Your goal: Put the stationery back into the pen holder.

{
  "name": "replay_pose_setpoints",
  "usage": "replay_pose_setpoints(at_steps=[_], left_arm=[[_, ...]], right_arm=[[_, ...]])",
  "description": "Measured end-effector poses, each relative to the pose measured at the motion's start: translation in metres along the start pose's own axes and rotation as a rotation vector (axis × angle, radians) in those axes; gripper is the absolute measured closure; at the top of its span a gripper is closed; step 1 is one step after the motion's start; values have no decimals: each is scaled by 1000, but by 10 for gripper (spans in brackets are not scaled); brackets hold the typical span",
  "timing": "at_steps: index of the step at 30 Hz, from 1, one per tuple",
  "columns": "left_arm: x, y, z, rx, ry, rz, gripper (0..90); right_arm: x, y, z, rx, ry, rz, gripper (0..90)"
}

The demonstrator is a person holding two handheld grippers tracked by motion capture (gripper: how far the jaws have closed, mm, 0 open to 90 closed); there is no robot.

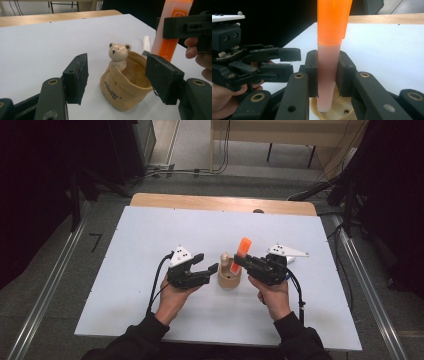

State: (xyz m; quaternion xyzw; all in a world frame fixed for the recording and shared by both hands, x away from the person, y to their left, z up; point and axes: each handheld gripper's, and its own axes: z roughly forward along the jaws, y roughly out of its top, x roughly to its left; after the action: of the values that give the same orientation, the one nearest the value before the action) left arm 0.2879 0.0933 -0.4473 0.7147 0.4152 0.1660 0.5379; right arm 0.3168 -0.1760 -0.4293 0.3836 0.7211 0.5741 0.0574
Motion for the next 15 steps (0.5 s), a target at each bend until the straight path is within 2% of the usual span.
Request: replay_pose_setpoints(at_steps=[10, 15], left_arm=[[6, -6, -2, 5, 19, -11, 356], [8, -7, -2, 7, 24, -9, 356]], right_arm=[[-9, -1, 15, 15, -26, 6, 719], [-12, -4, 23, 32, -51, -17, 718]])
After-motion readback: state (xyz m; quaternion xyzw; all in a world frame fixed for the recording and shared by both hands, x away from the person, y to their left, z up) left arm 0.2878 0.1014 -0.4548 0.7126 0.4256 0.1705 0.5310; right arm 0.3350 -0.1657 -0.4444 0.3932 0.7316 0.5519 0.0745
